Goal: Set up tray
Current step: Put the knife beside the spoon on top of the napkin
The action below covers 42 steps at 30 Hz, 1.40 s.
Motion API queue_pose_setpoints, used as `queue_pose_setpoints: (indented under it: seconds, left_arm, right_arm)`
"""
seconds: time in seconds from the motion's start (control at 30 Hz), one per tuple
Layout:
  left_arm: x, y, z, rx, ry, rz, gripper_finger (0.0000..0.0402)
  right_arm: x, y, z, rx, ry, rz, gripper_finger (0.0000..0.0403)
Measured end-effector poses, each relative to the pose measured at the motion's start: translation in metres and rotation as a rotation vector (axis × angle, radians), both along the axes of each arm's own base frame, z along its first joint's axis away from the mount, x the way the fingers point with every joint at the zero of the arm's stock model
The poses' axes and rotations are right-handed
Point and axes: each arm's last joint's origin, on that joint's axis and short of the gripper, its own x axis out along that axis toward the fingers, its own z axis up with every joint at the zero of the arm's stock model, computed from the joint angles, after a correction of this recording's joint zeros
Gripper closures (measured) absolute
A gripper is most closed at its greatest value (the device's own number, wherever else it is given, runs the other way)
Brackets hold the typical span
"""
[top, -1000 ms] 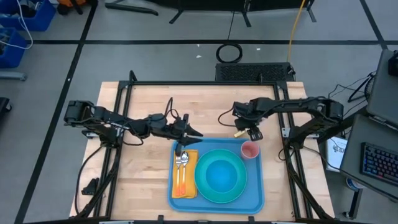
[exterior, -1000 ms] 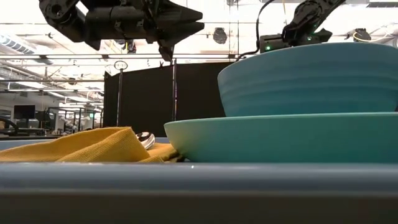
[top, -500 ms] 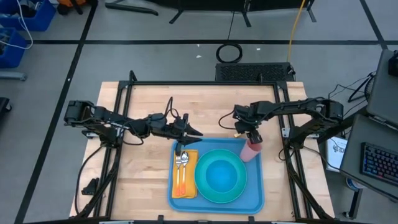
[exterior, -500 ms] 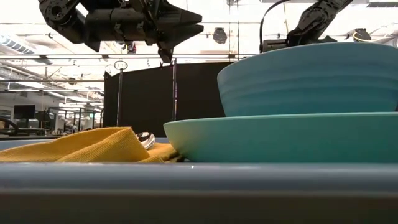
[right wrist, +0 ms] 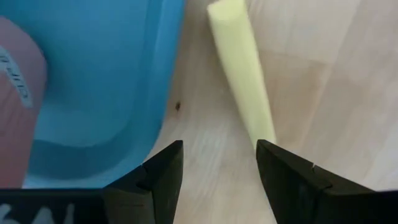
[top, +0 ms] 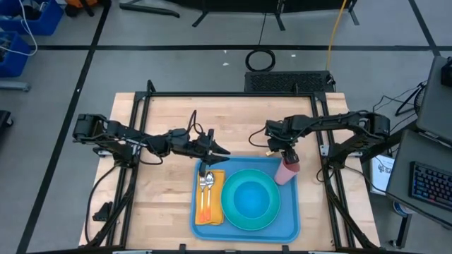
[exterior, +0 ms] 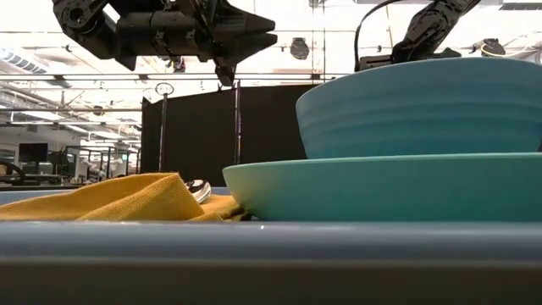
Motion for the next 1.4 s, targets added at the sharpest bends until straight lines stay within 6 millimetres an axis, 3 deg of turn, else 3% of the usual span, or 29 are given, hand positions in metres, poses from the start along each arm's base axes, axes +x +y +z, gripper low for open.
queue_pose_setpoints:
  seconds: [0.33,0.7,1.4]
  left_arm:
    - [0.0,0.0,-0.001,0.0,0.006,-0.001,0.0293]
    - [0.0,-0.001,-0.002,0.0,0.025,-0.003,0.0293]
    - [0.0,-0.004,-0.002,0.02,0.021,-0.014,0.0293]
  right_arm:
    - [0.019,0.013,0.019,-0.017,-0.068,0.038,0.0209]
    - [0.017,0.009,0.02,-0.017,-0.054,0.02,0.0209]
    - [-0.004,-0.005,-0.011,-0.013,-0.041,0.004,0.0209]
